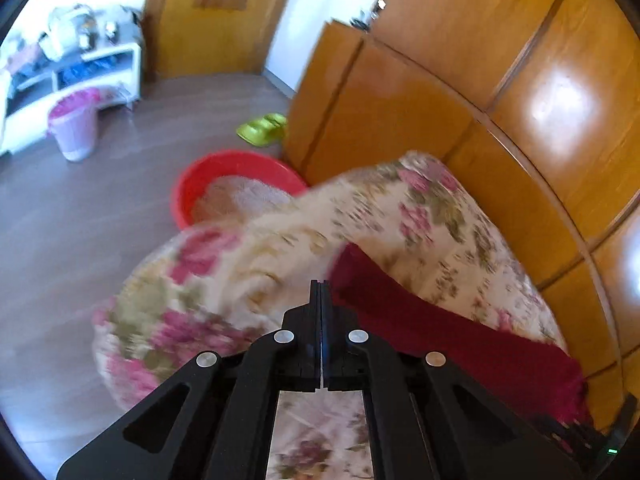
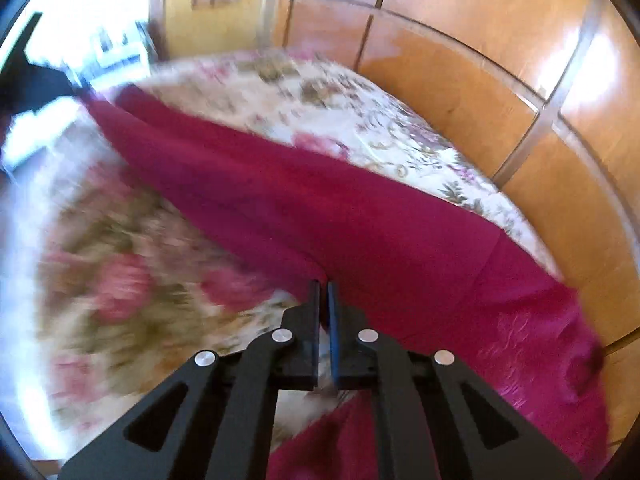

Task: Fold small clothes

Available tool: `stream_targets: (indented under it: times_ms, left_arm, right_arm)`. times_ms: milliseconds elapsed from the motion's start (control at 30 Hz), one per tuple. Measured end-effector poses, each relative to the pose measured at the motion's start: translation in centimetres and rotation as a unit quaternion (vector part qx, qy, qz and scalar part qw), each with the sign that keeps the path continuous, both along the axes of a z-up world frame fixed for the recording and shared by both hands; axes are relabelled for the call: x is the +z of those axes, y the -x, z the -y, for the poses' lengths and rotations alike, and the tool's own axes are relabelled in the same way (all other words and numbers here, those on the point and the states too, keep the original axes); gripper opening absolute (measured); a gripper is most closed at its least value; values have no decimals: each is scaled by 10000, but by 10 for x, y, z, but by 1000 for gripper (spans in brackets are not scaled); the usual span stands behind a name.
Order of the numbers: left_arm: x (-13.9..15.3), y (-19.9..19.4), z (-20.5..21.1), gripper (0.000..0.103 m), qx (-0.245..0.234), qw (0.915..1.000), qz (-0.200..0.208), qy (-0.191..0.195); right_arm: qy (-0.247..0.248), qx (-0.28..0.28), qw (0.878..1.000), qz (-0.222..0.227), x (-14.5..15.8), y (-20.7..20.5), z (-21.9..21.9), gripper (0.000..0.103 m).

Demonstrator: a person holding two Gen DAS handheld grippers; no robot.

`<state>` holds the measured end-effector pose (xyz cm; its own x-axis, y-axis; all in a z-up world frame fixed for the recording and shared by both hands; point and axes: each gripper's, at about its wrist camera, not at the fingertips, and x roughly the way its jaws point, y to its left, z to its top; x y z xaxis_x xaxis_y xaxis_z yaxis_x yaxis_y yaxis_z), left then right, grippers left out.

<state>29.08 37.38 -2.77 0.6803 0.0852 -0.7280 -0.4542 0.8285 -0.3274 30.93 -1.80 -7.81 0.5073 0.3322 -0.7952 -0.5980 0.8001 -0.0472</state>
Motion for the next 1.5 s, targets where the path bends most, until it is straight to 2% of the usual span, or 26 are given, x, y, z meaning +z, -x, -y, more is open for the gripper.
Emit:
stream_targets:
  times_ms: [67,100,167,233,267,300,333,400,467,500,533,633,667,733,800,900,933,1000,1067,1100,1200,1267,1367,1433,1500]
  left_arm:
    - [-3,0,-5,0,158,9995,-202,-203]
    - [-8,0,-8,0,238,9987,-359,-258]
    - [-19,1,-11,0,452,9959,-706,-333]
    - [-19,7,-7,1,432,9965,-657,-279]
    - [-19,11,-3,4,330,9975,-570,-239]
    - [-16,14,4,18,192,9984,-457,-283]
    - [-12,16,18,28,2,9981,-321,-524]
    - [-13,11,42,29,-306,9934,-395,-1030]
    - [-28,-4,62,29,-444,9834,-853,-1539]
    - [-40,-13,66,29,-393,9764,-1172,-1771]
    - [-54,-20,65,29,-325,9725,-1395,-1837]
    - [-50,-17,64,29,-117,9742,-1344,-1809]
    - [-45,-13,64,29,-42,9768,-1273,-1719]
    - [-30,4,61,29,109,9842,-975,-1474]
    - [-19,28,58,29,271,9866,-753,-1425]
    - [-11,66,61,29,295,9914,-484,-1177]
    - [-12,79,63,33,320,9919,-506,-1118]
    - [-18,104,68,33,341,9938,-505,-931]
    - [-25,128,80,38,235,9948,-549,-825]
    - [-29,138,87,45,187,9945,-601,-841]
    - [-37,169,115,45,-62,9951,-672,-721]
    - [-37,179,136,45,-262,9959,-632,-597]
    - [-30,187,172,45,-459,9961,-442,-611]
    - [-21,190,190,45,-608,9969,-257,-428]
    - [-13,188,210,45,-849,9949,-140,-530]
  right_arm:
    - [124,31,9999,-37,-6,3,0,3]
    - [237,77,9995,-210,-16,1,-6,5]
    - [377,106,9986,-355,-31,-3,-13,14]
    - [417,42,9986,-320,-39,-4,-19,17]
    - [368,-7,9988,-329,-40,-5,-20,21]
    - [260,-100,9988,-402,-39,-6,-19,27]
    - [155,-165,9986,-485,-39,-7,-18,30]
    - [53,-194,9981,-588,-38,-5,-21,49]
    - [65,-220,9977,-637,-36,-3,-27,63]
    - [132,-280,9976,-620,-35,0,-32,66]
    - [160,-344,9975,-601,-32,3,-35,67]
    - [95,-296,9961,-820,-29,14,-40,86]
    - [144,-263,9953,-919,-31,17,-41,88]
    - [310,-368,9951,-868,-27,25,-42,87]
    - [49,-407,9965,-723,-12,34,-36,87]
    - [-213,-469,9956,-778,0,48,-29,90]
    - [-162,-394,9956,-837,-2,54,-31,91]
    - [150,-222,9950,-959,-14,68,-39,91]
    - [479,-273,9938,-968,-24,82,-44,90]
    - [403,-311,9943,-936,-22,91,-42,90]
    - [-70,-302,9962,-818,-2,111,-35,90]
    - [-31,-407,9969,-679,7,117,-30,90]
    - [-19,-502,9969,-598,17,125,-25,90]
    - [-140,-583,9973,-427,27,137,-14,90]
    - [-243,-743,9962,-389,32,144,2,90]
